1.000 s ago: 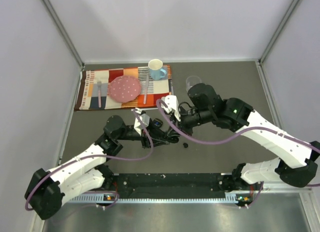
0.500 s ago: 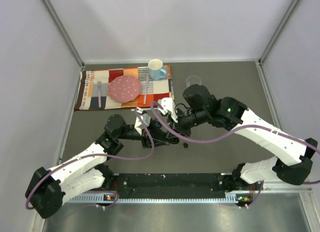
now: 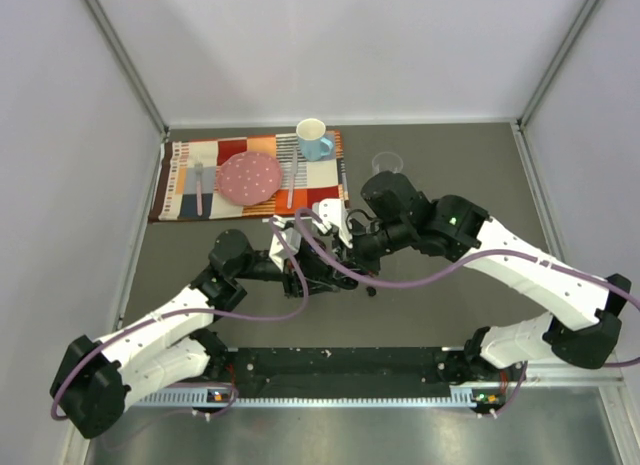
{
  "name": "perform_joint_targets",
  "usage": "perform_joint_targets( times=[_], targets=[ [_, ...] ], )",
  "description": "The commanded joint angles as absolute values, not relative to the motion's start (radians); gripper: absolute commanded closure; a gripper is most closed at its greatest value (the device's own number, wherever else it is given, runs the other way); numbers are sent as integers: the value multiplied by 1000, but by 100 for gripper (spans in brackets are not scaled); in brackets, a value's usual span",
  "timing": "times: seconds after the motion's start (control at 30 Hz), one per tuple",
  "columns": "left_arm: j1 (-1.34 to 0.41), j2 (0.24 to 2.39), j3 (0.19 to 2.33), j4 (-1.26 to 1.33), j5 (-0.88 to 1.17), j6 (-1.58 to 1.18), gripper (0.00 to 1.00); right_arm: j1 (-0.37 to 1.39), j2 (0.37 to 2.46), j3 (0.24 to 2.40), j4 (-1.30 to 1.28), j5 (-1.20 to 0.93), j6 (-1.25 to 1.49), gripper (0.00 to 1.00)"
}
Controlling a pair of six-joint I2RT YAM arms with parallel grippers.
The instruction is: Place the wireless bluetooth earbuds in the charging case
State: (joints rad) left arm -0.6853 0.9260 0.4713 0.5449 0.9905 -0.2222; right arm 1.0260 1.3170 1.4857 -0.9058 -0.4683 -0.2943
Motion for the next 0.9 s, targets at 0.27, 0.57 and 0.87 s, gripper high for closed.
perform_joint_targets(
  times=[0.27, 0.57, 0.87],
  targets=[
    [-686, 887, 509, 615, 979, -221, 100, 1058, 1361, 1476, -908, -416, -318, 96],
    [-687, 871, 495, 632, 930, -213, 100, 1071, 1347, 1474, -908, -353, -308, 74],
    [-687, 865, 468, 623, 925, -207, 100, 1071, 1321, 1534, -882, -288, -299, 59]
  ],
)
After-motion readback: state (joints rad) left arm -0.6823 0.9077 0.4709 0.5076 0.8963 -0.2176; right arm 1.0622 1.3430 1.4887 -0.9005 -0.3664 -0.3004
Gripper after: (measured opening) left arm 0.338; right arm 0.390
